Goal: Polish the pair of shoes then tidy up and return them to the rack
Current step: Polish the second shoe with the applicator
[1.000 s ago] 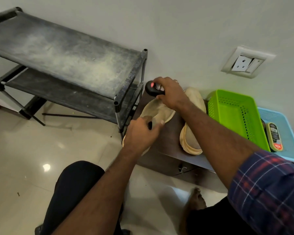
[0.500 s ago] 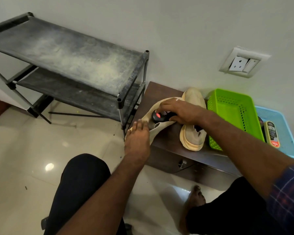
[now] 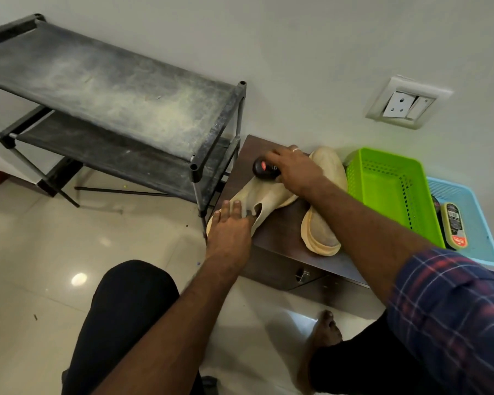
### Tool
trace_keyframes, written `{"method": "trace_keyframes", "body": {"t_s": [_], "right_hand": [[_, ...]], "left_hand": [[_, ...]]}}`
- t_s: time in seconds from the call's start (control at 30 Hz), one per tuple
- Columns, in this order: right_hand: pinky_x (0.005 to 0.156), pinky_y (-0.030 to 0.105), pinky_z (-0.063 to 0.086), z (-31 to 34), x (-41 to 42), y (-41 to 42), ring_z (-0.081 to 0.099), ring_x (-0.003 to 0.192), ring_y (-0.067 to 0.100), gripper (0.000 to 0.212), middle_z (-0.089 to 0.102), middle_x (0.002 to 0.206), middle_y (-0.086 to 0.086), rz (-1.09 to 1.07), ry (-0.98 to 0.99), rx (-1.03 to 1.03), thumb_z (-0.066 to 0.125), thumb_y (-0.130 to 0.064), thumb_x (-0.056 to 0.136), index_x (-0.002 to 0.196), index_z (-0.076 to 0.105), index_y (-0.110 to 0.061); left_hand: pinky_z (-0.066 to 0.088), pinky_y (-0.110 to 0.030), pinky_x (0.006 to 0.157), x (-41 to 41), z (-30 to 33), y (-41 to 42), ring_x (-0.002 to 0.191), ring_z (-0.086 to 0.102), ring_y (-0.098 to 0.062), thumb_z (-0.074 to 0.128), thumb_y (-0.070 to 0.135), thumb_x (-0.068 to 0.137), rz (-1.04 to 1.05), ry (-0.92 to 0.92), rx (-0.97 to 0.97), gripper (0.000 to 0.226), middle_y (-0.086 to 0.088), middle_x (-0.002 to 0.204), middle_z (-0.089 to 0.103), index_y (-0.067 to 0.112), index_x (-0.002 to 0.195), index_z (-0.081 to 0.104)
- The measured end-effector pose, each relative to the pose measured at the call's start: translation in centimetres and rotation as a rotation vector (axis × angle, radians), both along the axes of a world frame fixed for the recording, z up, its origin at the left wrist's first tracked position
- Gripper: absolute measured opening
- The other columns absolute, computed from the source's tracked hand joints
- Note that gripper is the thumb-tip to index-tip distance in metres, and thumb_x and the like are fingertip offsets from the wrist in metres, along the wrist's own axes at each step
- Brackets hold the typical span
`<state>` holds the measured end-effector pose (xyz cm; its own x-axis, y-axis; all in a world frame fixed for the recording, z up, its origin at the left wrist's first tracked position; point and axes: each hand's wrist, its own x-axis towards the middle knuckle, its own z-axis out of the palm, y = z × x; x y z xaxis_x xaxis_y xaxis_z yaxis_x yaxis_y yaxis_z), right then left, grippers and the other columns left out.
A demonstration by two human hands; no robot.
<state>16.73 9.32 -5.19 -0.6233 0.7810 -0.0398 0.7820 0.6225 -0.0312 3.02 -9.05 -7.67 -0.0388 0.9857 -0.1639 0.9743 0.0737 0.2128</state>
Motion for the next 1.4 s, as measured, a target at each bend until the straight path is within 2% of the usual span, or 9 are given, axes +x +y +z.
{"method": "trace_keyframes", "body": {"t_s": [0.13, 0.3, 0.4, 0.57, 0.7, 0.8, 1.0, 1.27, 1.4], "right_hand": [[0.095, 0.044, 0.048, 0.6, 0.5, 1.1, 0.049, 0.118, 0.036, 0.063, 0.055, 0.129, 0.006, -0.236, 0.189, -0.041, 0.075, -0.015, 0.08, 0.135, 0.049, -0.029], [0.103, 0.033, 0.04, 1.4, 0.9, -0.4, 0.051, 0.12, 0.014, 0.06, 0.058, 0.132, -0.006, 0.351, 0.033, -0.377, 0.076, -0.012, 0.077, 0.131, 0.057, -0.031], [0.104, 0.036, 0.042, 1.0, 0.3, -0.1, 0.051, 0.121, 0.013, 0.061, 0.057, 0.132, -0.007, 0.44, -0.008, -0.442, 0.075, -0.013, 0.076, 0.131, 0.056, -0.033], [0.107, 0.035, 0.037, 1.0, 0.0, 1.6, 0.046, 0.125, 0.019, 0.062, 0.055, 0.136, -0.001, 0.346, -0.062, -0.34, 0.077, -0.011, 0.08, 0.135, 0.054, -0.029], [0.097, 0.043, 0.044, 1.9, 1.8, 3.9, 0.045, 0.12, 0.032, 0.057, 0.054, 0.133, 0.006, 0.097, -0.066, 0.018, 0.071, -0.006, 0.081, 0.132, 0.056, -0.027], [0.1, 0.043, 0.042, 2.3, 2.7, 4.5, 0.047, 0.119, 0.031, 0.06, 0.055, 0.131, 0.003, 0.031, 0.068, -0.063, 0.076, -0.013, 0.078, 0.132, 0.057, -0.03], [0.106, 0.039, 0.04, 0.8, 0.4, 0.0, 0.05, 0.123, 0.023, 0.055, 0.056, 0.133, 0.005, 0.443, -0.015, -0.371, 0.075, -0.011, 0.079, 0.131, 0.06, -0.02], [0.095, 0.044, 0.045, 2.0, 2.0, 5.3, 0.043, 0.12, 0.036, 0.053, 0.052, 0.133, 0.008, 0.017, -0.08, 0.035, 0.07, -0.008, 0.083, 0.131, 0.056, -0.025], [0.101, 0.037, 0.041, 2.5, 1.6, 4.0, 0.048, 0.119, 0.022, 0.059, 0.055, 0.132, 0.0, 0.121, 0.108, -0.243, 0.08, -0.02, 0.079, 0.132, 0.057, -0.031]], "left_hand": [[0.022, -0.042, 0.121, -0.5, -0.3, 0.2, 0.151, 0.02, -0.029, 0.076, 0.01, 0.08, 0.133, -0.203, 0.082, 0.095, -0.012, 0.163, 0.02, 0.02, 0.154, 0.018], [0.024, -0.038, 0.122, -0.7, -0.2, 0.8, 0.151, 0.021, -0.027, 0.075, 0.018, 0.082, 0.146, -0.188, 0.045, 0.085, -0.012, 0.162, 0.025, 0.008, 0.152, 0.028], [0.019, -0.039, 0.123, -0.6, -0.1, 0.9, 0.152, 0.016, -0.027, 0.075, 0.019, 0.084, 0.142, -0.156, 0.001, 0.091, -0.011, 0.164, 0.019, 0.008, 0.156, 0.02], [0.014, -0.041, 0.123, -0.2, -0.1, 1.1, 0.153, 0.013, -0.03, 0.069, 0.018, 0.089, 0.113, -0.087, -0.023, 0.084, -0.014, 0.165, 0.016, 0.005, 0.156, 0.02], [0.015, -0.041, 0.123, -0.2, -0.3, 1.1, 0.152, 0.014, -0.029, 0.067, 0.018, 0.089, 0.117, -0.09, -0.014, 0.08, -0.013, 0.164, 0.018, 0.006, 0.155, 0.023], [0.015, -0.04, 0.123, -0.1, -0.3, 1.1, 0.152, 0.015, -0.029, 0.068, 0.018, 0.088, 0.135, -0.102, 0.002, 0.081, -0.013, 0.164, 0.02, 0.006, 0.155, 0.024], [0.013, -0.041, 0.123, 0.0, -0.1, 1.3, 0.153, 0.013, -0.029, 0.07, 0.019, 0.087, 0.122, -0.083, -0.022, 0.086, -0.014, 0.165, 0.017, 0.007, 0.156, 0.02], [0.01, -0.04, 0.123, -0.1, -0.3, 1.2, 0.154, 0.01, -0.027, 0.067, 0.015, 0.089, 0.131, -0.1, -0.009, 0.083, -0.012, 0.166, 0.014, 0.008, 0.157, 0.019], [0.01, -0.04, 0.123, 0.0, -0.3, 1.4, 0.154, 0.009, -0.027, 0.065, 0.016, 0.09, 0.131, -0.108, -0.013, 0.082, -0.012, 0.166, 0.013, 0.008, 0.157, 0.019]]}}
